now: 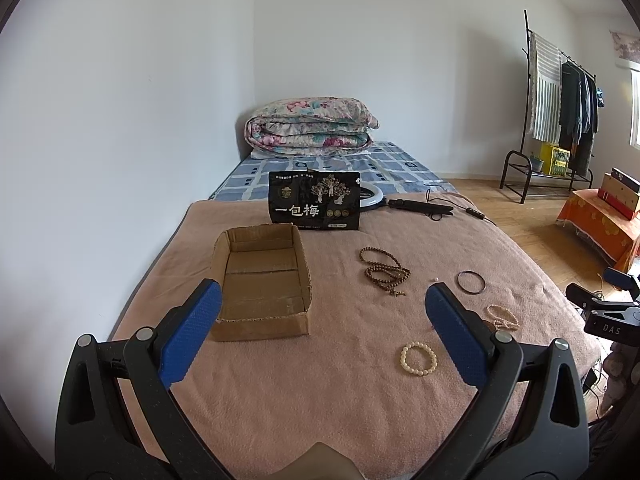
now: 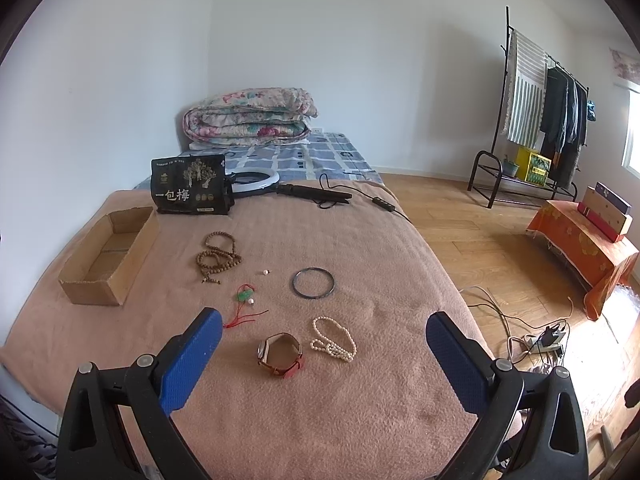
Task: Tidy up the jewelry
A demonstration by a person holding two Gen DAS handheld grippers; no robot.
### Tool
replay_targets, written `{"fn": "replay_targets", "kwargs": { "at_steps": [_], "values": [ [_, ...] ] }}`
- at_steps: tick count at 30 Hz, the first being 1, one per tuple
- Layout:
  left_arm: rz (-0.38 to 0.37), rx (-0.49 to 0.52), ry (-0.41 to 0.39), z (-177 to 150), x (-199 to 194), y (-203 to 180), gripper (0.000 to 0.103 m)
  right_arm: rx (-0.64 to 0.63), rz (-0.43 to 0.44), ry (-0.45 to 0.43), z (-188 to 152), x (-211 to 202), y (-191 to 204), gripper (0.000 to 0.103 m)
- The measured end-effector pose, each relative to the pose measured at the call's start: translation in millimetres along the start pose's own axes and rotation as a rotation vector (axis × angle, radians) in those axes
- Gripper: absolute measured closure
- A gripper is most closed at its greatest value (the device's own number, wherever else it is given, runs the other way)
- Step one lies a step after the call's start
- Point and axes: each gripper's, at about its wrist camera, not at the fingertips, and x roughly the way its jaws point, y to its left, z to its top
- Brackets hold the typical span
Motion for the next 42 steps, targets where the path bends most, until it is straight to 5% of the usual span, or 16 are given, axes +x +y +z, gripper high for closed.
{"fn": "replay_targets", "kwargs": {
  "at_steps": [42],
  "values": [
    [-0.015,0.019,0.056,-13,15,-19,0.000,0.026,-0.024,0.043,0,6,-11,0.000]
  ]
}}
